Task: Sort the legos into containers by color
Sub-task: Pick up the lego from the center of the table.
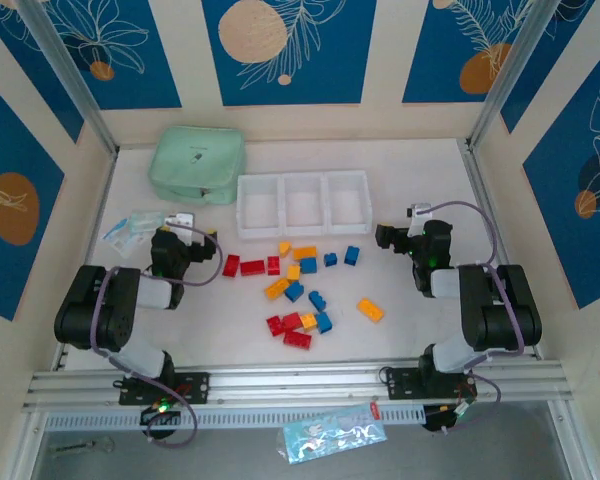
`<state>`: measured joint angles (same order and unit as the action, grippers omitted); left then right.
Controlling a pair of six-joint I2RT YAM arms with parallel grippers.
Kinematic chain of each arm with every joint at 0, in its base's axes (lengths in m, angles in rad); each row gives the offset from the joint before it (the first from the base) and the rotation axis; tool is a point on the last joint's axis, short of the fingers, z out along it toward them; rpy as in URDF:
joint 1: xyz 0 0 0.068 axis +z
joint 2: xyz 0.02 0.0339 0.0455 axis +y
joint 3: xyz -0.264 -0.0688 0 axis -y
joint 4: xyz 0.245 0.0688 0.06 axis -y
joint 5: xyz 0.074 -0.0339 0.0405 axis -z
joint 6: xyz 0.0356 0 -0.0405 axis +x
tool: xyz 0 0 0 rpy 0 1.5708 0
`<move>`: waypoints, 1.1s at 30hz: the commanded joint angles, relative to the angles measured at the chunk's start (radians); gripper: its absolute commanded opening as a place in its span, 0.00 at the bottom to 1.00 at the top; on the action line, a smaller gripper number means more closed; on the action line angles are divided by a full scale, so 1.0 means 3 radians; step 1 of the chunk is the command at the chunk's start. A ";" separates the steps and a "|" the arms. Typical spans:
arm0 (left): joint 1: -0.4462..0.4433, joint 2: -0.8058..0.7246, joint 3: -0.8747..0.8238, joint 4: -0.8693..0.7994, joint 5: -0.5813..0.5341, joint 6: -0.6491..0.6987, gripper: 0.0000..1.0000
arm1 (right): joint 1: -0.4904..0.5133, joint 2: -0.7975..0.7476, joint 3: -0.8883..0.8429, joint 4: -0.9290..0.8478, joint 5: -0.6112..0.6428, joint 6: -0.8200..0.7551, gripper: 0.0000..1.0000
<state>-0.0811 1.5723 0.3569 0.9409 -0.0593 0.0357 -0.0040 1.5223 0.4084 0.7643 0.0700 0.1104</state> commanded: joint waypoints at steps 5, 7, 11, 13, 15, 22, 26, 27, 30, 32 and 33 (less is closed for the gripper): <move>0.0038 -0.0025 0.0068 -0.0017 0.0065 0.0060 0.99 | 0.0013 -0.0002 0.0050 0.0098 -0.0044 -0.0069 0.99; 0.0040 -0.0025 0.0064 -0.0017 0.0065 0.0060 0.99 | 0.0013 -0.0002 0.0047 0.0099 -0.0044 -0.0067 0.99; 0.0040 -0.0025 0.0068 -0.0017 0.0065 0.0060 0.99 | 0.0013 -0.0001 0.0049 0.0098 -0.0044 -0.0066 0.99; 0.0040 -0.0025 0.0068 -0.0017 0.0064 0.0060 0.99 | 0.0013 -0.0002 0.0050 0.0097 -0.0044 -0.0070 0.99; 0.0040 -0.0025 0.0068 -0.0017 0.0065 0.0058 0.99 | 0.0008 -0.0002 0.0050 0.0096 -0.0049 -0.0064 0.99; 0.0040 -0.0025 0.0082 -0.0043 0.0075 0.0054 0.99 | -0.0002 -0.0002 0.0049 0.0098 -0.0070 -0.0056 0.99; 0.0040 -0.0025 0.0073 -0.0027 0.0067 0.0055 0.99 | -0.0002 -0.0011 0.0045 0.0108 -0.0070 -0.0056 0.99; 0.0040 -0.0026 0.0074 -0.0027 0.0065 0.0050 0.99 | -0.0003 -0.0010 0.0044 0.0110 -0.0070 -0.0056 0.99; 0.0040 -0.0032 0.0064 -0.0012 0.0093 0.0061 0.99 | -0.0006 -0.0015 0.0039 0.0117 -0.0072 -0.0056 0.99; 0.0040 -0.0031 0.0071 -0.0027 0.0155 0.0078 0.99 | 0.0000 -0.0066 0.0040 0.0076 -0.0064 -0.0049 0.99; 0.0040 -0.0033 0.0078 -0.0042 0.0134 0.0071 0.99 | 0.0001 -0.0111 0.0035 0.0053 -0.0047 -0.0042 0.99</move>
<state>-0.0811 1.5723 0.3588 0.9337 -0.0483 0.0360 -0.0040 1.5204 0.4084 0.7662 0.0700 0.1108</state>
